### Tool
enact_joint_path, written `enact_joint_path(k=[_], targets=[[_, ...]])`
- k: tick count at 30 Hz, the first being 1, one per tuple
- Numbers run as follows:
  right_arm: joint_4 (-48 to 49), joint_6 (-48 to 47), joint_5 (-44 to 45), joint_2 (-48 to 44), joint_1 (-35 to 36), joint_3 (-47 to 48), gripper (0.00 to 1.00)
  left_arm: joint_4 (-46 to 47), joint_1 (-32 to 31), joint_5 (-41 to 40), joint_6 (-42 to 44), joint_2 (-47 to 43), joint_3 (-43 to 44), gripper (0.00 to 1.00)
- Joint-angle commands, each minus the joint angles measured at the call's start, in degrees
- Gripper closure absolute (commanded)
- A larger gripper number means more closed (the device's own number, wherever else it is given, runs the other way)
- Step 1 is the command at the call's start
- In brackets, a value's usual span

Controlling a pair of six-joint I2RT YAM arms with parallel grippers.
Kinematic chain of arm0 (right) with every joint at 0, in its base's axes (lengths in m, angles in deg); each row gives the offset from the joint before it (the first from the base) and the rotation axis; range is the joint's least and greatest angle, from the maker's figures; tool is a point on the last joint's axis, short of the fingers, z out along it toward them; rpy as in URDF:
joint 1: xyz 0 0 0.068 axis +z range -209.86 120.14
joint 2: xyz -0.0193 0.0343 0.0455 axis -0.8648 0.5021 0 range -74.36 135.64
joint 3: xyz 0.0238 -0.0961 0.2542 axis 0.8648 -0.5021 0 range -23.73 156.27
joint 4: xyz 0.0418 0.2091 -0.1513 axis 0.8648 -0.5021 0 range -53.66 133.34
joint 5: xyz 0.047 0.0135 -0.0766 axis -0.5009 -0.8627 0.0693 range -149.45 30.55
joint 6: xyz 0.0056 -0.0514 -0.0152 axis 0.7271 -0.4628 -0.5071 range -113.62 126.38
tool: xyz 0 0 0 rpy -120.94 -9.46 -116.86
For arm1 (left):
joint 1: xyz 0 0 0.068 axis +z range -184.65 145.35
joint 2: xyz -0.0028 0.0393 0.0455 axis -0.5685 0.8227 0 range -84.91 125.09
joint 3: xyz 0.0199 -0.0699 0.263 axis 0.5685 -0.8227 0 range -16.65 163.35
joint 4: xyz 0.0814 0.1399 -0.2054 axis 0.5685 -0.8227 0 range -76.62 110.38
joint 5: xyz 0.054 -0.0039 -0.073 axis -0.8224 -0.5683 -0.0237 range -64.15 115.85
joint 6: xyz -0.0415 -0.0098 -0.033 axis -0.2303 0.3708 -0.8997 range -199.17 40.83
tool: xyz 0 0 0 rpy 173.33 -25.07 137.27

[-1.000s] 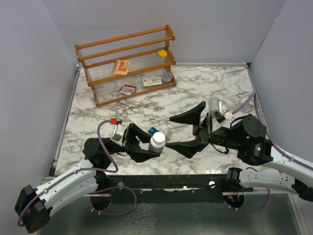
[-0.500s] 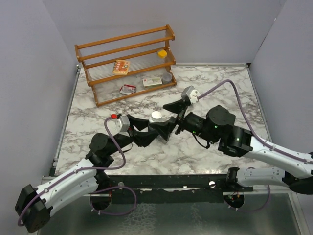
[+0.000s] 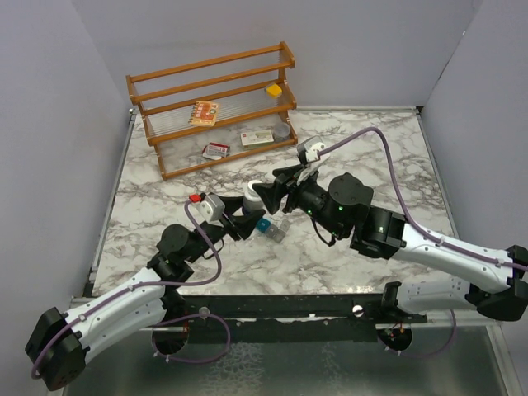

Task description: Sort the pills into containers

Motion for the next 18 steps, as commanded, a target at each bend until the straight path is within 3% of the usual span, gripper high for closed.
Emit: enact_joint_path(k=[1,6,18], targets=[[1.05,3.73,1.93,2.00,-0.05,2.37,0.37,1.64,-0.41,-5.06,3.63,-0.42,-0.70,1.00],[-0.16,7.11,2.73,3.61,-0.05,2.34,0.26,2.50,-0.67,-5.18,4.34,-1.66,-1.79,1.00],[1.63,11.65,5.76,4.71,-0.05,-1.57,0.20,4.08,-1.10,-4.90,3.95,-4.37,-3.64,1.00]])
